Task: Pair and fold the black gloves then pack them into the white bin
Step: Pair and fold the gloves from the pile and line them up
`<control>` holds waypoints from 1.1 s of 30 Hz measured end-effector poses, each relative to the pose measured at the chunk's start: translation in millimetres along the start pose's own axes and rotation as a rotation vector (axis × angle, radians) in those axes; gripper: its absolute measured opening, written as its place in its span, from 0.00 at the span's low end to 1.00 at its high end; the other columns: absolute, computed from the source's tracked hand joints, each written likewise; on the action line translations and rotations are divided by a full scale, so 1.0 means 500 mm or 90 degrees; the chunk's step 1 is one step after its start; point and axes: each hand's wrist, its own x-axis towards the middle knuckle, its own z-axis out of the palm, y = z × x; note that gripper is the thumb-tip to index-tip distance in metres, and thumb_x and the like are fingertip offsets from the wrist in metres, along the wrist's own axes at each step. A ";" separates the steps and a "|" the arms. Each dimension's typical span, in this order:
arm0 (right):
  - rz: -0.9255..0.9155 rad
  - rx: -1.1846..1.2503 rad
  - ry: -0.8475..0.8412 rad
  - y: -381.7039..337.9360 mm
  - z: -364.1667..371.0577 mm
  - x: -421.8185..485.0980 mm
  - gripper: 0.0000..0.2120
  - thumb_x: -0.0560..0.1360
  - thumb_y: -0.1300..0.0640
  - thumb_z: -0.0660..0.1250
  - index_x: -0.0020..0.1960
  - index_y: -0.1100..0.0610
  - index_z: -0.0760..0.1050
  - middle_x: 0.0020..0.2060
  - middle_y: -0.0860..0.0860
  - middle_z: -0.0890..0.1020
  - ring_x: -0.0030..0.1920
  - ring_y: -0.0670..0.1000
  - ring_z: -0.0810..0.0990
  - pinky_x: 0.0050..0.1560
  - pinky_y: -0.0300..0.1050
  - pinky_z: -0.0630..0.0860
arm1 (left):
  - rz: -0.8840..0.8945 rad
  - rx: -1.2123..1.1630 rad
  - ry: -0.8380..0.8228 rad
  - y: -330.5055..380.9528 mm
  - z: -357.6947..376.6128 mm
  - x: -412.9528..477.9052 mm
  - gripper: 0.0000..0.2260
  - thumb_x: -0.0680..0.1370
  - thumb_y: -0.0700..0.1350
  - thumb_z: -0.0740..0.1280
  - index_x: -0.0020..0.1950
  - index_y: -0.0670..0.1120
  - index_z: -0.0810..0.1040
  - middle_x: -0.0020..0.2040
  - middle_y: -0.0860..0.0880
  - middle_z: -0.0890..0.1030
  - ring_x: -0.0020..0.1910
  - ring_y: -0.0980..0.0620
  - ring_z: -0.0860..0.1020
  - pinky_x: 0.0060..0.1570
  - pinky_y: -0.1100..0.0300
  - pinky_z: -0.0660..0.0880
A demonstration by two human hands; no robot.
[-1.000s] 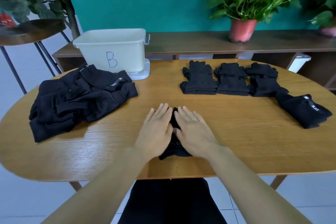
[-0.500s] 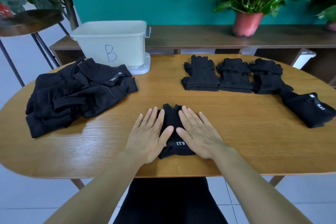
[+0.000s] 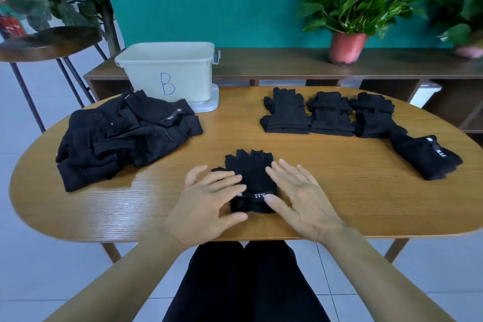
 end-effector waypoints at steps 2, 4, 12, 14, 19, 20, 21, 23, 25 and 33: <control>-0.027 -0.043 -0.010 -0.006 0.006 -0.009 0.38 0.76 0.31 0.42 0.79 0.52 0.57 0.78 0.47 0.58 0.78 0.42 0.47 0.78 0.45 0.41 | 0.016 0.004 -0.038 0.001 0.002 -0.003 0.25 0.73 0.66 0.63 0.62 0.52 0.81 0.61 0.57 0.81 0.66 0.60 0.70 0.67 0.51 0.54; -0.042 -0.068 -0.017 -0.010 0.011 -0.013 0.39 0.76 0.31 0.43 0.79 0.53 0.58 0.77 0.48 0.60 0.78 0.43 0.50 0.78 0.45 0.42 | -0.001 0.003 -0.053 0.000 0.008 -0.005 0.26 0.71 0.66 0.63 0.61 0.53 0.81 0.57 0.59 0.83 0.63 0.63 0.71 0.65 0.54 0.53; -0.012 -0.081 -0.029 -0.022 0.021 -0.010 0.33 0.78 0.37 0.57 0.78 0.51 0.60 0.76 0.47 0.64 0.77 0.43 0.56 0.74 0.38 0.37 | -0.042 0.046 -0.022 0.004 0.019 0.014 0.16 0.68 0.56 0.66 0.52 0.54 0.84 0.40 0.58 0.83 0.45 0.59 0.80 0.61 0.56 0.56; -0.014 -0.070 -0.012 -0.026 0.020 -0.009 0.32 0.77 0.40 0.61 0.77 0.52 0.62 0.75 0.48 0.67 0.76 0.43 0.59 0.74 0.38 0.39 | -0.044 0.047 -0.007 0.007 0.025 0.014 0.13 0.69 0.51 0.67 0.51 0.53 0.85 0.38 0.58 0.83 0.43 0.58 0.80 0.60 0.54 0.58; -0.021 -0.032 0.058 -0.026 0.027 -0.017 0.32 0.70 0.46 0.65 0.73 0.54 0.69 0.66 0.49 0.77 0.71 0.46 0.69 0.75 0.40 0.47 | -0.068 -0.041 0.072 0.011 0.022 -0.010 0.13 0.71 0.52 0.63 0.50 0.54 0.84 0.40 0.60 0.82 0.47 0.63 0.78 0.65 0.51 0.58; -0.017 -0.018 0.068 -0.024 0.032 -0.017 0.31 0.69 0.48 0.66 0.71 0.54 0.71 0.64 0.49 0.79 0.70 0.46 0.71 0.75 0.41 0.49 | -0.071 -0.059 0.079 0.012 0.019 -0.014 0.13 0.71 0.52 0.64 0.50 0.54 0.84 0.42 0.60 0.82 0.50 0.64 0.76 0.66 0.51 0.57; -0.013 0.000 0.073 -0.022 0.036 -0.016 0.28 0.69 0.50 0.67 0.68 0.54 0.74 0.61 0.49 0.81 0.67 0.46 0.74 0.74 0.42 0.52 | -0.070 -0.065 0.076 0.015 0.015 -0.018 0.13 0.70 0.53 0.65 0.51 0.54 0.84 0.45 0.60 0.82 0.54 0.64 0.75 0.67 0.51 0.56; -0.007 0.035 0.100 -0.024 0.043 -0.013 0.19 0.69 0.53 0.69 0.59 0.54 0.80 0.54 0.47 0.84 0.61 0.46 0.79 0.73 0.46 0.60 | -0.061 -0.061 0.039 0.018 0.010 -0.025 0.18 0.69 0.55 0.66 0.57 0.54 0.82 0.57 0.61 0.81 0.65 0.63 0.70 0.69 0.54 0.52; 0.013 0.056 0.124 -0.025 0.043 -0.010 0.14 0.70 0.52 0.68 0.55 0.53 0.80 0.49 0.45 0.85 0.54 0.45 0.81 0.72 0.49 0.65 | -0.059 -0.068 -0.018 0.012 0.009 -0.028 0.24 0.68 0.57 0.67 0.63 0.54 0.77 0.65 0.60 0.77 0.71 0.64 0.65 0.73 0.55 0.48; 0.214 0.172 0.192 -0.041 0.029 0.023 0.10 0.77 0.44 0.67 0.55 0.45 0.78 0.36 0.45 0.82 0.42 0.49 0.76 0.44 0.42 0.67 | -0.223 -0.194 0.048 -0.008 0.040 0.019 0.10 0.78 0.61 0.56 0.54 0.61 0.72 0.42 0.61 0.81 0.48 0.69 0.76 0.72 0.58 0.51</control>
